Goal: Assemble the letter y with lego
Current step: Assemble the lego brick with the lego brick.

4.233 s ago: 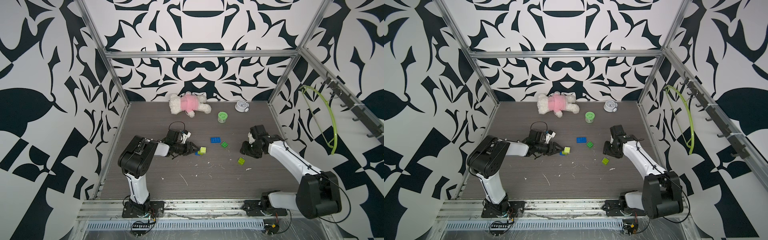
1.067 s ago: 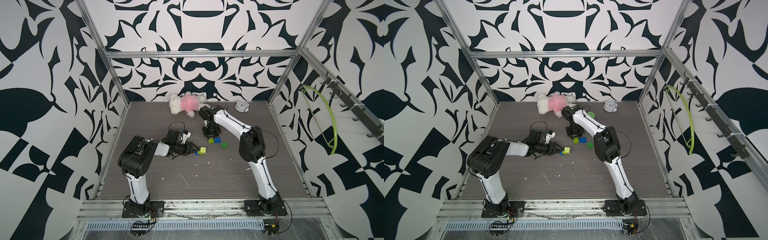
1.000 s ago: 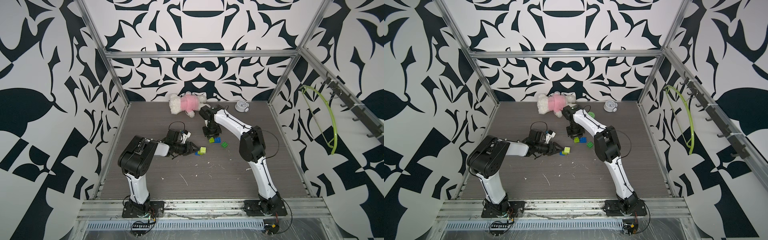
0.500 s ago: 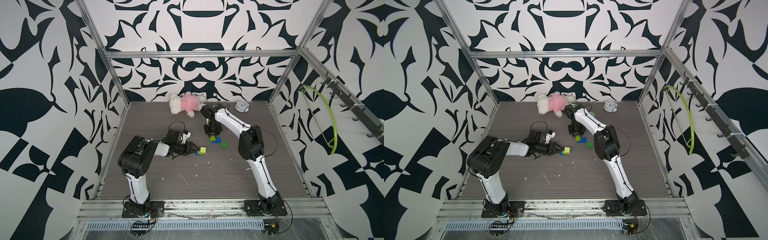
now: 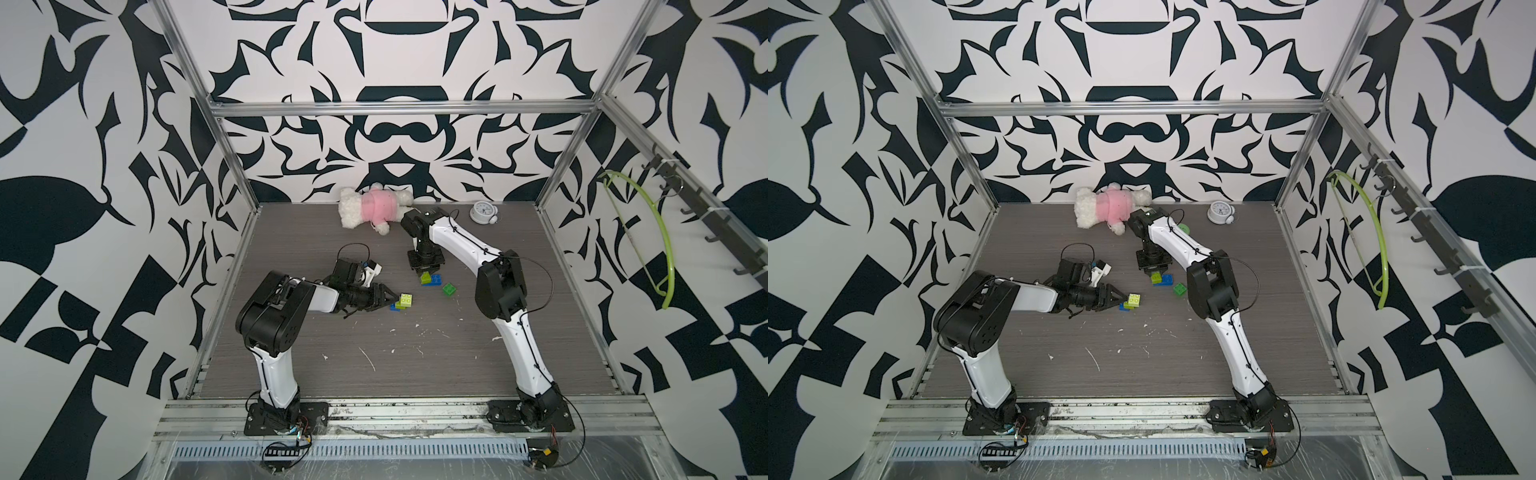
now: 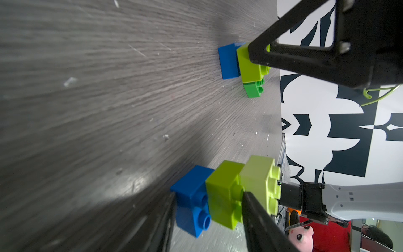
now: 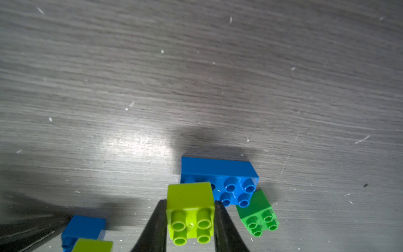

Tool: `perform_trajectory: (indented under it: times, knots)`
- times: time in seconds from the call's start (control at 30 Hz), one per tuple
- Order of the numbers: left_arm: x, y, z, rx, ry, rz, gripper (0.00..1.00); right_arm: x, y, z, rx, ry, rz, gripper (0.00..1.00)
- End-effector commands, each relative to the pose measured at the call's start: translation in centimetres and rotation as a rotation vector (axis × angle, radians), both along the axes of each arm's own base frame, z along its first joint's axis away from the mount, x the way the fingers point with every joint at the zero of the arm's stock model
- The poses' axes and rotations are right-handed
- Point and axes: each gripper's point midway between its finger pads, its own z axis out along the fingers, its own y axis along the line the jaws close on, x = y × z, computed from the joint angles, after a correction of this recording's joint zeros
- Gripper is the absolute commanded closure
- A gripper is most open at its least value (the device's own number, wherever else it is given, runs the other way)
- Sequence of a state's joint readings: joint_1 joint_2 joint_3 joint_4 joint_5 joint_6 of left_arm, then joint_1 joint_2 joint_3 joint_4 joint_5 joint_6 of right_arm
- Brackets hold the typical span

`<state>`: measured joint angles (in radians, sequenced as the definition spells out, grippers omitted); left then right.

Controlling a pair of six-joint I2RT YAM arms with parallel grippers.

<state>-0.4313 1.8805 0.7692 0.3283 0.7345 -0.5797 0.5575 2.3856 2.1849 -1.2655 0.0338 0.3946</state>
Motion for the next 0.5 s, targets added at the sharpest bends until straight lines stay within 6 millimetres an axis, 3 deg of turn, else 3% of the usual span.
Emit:
perform_trajectory:
  times: [0.0, 0.47]
  knots:
    - [-6.86, 7.16, -10.56, 0.406, 0.364, 0.117, 0.46, 0.25, 0.32, -0.93, 0.013, -0.002, -0.027, 0.84]
    - [-6.73, 7.21, -10.53, 0.403, 0.365, 0.121, 0.46, 0.43, 0.79, -1.37, -0.013, -0.058, -0.052, 0.87]
